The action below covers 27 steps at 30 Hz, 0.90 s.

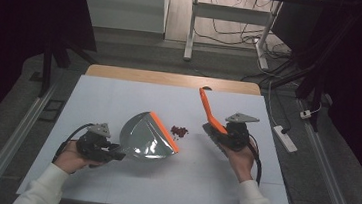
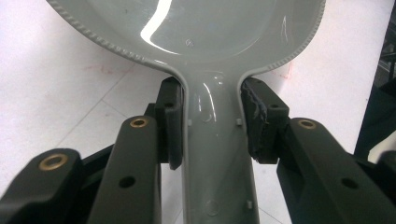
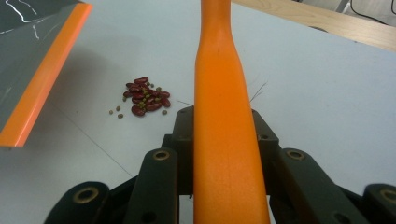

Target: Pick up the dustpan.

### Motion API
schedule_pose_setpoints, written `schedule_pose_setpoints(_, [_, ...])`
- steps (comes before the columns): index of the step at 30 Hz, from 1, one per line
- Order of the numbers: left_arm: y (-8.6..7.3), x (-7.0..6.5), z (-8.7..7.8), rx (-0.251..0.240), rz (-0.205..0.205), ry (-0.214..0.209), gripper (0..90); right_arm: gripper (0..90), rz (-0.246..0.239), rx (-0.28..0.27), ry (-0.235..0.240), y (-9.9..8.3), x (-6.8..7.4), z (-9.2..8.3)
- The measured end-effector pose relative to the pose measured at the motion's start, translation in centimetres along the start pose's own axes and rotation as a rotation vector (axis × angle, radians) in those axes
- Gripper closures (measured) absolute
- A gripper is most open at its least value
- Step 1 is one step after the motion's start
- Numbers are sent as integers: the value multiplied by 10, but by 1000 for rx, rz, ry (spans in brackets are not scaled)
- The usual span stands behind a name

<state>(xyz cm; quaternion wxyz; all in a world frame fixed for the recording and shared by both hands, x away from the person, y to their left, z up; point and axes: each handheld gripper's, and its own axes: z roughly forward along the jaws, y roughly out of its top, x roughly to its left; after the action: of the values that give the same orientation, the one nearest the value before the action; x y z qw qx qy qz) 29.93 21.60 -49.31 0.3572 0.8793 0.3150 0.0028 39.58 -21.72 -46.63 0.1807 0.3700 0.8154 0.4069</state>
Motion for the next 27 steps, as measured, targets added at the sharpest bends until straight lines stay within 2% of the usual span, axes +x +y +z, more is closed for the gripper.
schedule_pose_setpoints(6, [0, 0, 5, 32, 1, -17, 622, 701, -17, -4, 1, 5, 4, 11])
schedule_pose_setpoints(10, [1, 0, 10, 61, -1, -13, 621, 701, -31, -15, 5, 13, 7, 21])
schedule_pose_setpoints(14, [2, -1, 12, 71, -2, -9, 621, 701, -42, -18, 11, 20, 10, 28])
schedule_pose_setpoints(17, [3, -3, 15, 81, 5, -22, 621, 701, -48, -18, 16, 23, 12, 32])
schedule_pose_setpoints(23, [6, -5, 21, 98, -1, -28, 621, 701, -69, 1, 12, 23, 16, 44])
schedule_pose_setpoints(27, [6, -5, 23, 107, -3, -29, 620, 701, -66, 0, 12, 24, 17, 50])
